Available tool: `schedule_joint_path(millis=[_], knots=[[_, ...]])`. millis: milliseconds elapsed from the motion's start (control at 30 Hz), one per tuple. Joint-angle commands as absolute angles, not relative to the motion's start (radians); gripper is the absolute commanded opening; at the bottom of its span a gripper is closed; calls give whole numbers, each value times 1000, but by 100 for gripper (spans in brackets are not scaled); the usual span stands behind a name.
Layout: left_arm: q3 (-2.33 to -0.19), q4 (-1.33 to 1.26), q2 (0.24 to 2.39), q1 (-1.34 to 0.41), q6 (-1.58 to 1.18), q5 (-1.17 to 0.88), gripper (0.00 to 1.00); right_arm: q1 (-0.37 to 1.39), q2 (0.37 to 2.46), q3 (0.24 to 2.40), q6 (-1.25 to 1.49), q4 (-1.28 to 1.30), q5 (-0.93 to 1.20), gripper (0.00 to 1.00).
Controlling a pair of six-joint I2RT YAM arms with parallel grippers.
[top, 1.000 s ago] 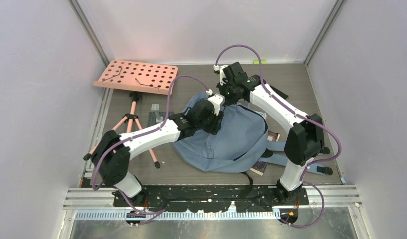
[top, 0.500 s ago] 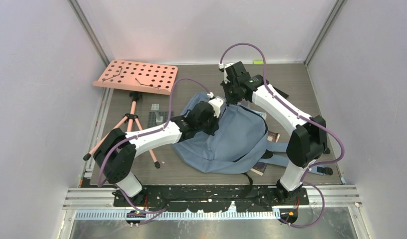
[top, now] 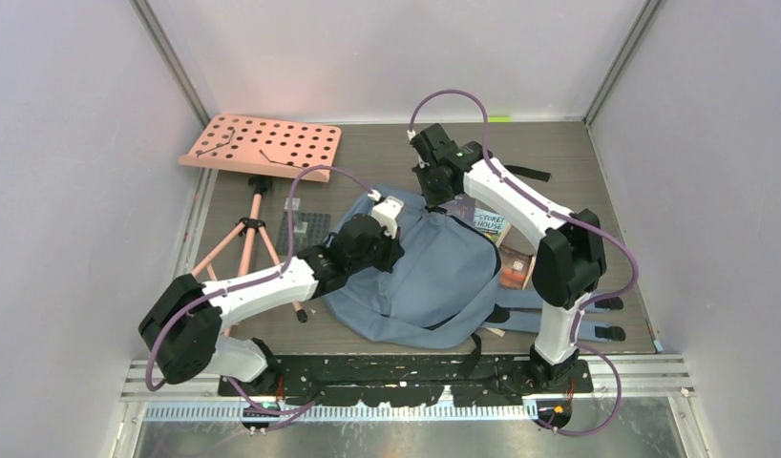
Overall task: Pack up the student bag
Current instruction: Zip the student bag at the center of the board.
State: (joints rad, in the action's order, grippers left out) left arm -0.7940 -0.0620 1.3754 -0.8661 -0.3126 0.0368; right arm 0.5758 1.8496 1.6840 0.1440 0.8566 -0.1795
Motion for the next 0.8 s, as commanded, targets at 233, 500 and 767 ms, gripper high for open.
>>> schedule_joint_path(millis=[233, 500, 767], knots=[[-761, 117, 1201, -873, -404, 127, 0, 484, 1915, 1657, 176, 768, -426, 0], [-789, 156, 1258, -867, -392, 72, 0, 480, 1889, 1720, 177, 799, -320, 2], [-819, 144, 1333, -854, -412, 25, 0, 478, 1693, 1692, 190, 851, -214, 61]])
